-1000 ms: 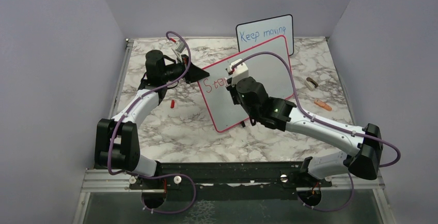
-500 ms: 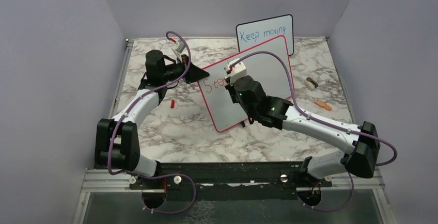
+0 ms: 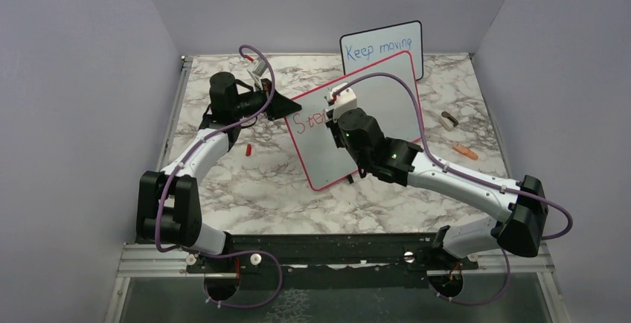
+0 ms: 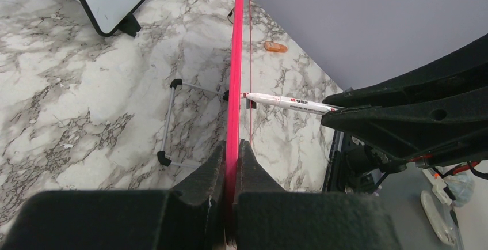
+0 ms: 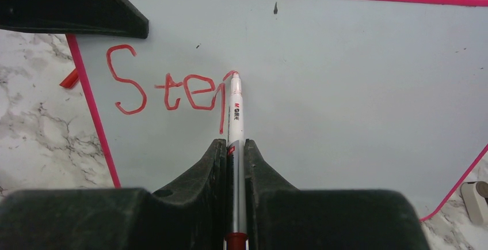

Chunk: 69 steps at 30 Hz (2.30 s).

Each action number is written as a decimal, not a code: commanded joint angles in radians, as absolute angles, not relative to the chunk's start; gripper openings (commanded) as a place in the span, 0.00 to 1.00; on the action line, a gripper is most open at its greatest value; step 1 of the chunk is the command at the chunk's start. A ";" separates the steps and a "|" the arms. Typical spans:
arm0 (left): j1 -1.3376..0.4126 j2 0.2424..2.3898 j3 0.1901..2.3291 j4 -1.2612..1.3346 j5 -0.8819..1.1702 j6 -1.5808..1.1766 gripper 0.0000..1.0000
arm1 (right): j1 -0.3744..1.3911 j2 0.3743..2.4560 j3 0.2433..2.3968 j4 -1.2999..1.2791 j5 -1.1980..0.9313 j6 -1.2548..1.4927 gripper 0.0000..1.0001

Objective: Write a sentence on the whiteboard

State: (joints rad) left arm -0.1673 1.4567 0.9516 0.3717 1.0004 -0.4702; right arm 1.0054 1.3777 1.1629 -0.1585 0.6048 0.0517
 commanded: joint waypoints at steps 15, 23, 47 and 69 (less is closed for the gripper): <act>-0.195 1.474 0.940 0.293 1.034 -0.423 0.00 | 0.988 1.358 1.141 -0.272 0.543 0.119 0.00; -0.195 1.471 0.940 0.292 1.034 -0.422 0.00 | 0.988 1.362 1.147 -0.288 0.483 0.136 0.00; -0.195 1.469 0.947 0.269 1.033 -0.407 0.00 | 0.988 1.250 1.087 -0.238 0.602 0.088 0.01; -0.195 1.476 0.958 0.238 1.026 -0.382 0.00 | 0.884 1.237 1.063 -0.164 0.510 0.045 0.00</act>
